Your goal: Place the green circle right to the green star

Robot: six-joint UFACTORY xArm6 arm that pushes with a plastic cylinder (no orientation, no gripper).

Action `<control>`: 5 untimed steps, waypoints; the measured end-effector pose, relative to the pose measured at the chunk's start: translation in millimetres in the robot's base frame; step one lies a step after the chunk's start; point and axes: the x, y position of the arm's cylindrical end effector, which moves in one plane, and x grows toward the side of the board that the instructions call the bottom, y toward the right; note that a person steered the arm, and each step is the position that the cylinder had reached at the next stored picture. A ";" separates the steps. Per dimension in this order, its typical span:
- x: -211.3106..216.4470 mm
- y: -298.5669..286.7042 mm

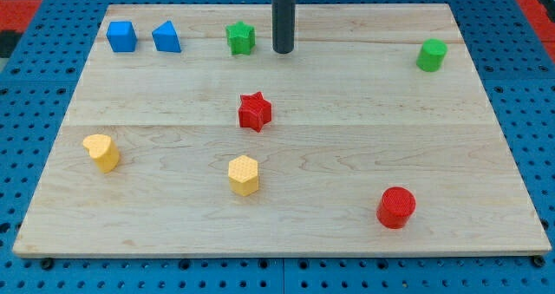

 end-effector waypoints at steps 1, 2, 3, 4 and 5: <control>0.0 -16.2; 0.0 -36.0; 0.0 -53.3; 0.0 -31.2; 0.0 3.3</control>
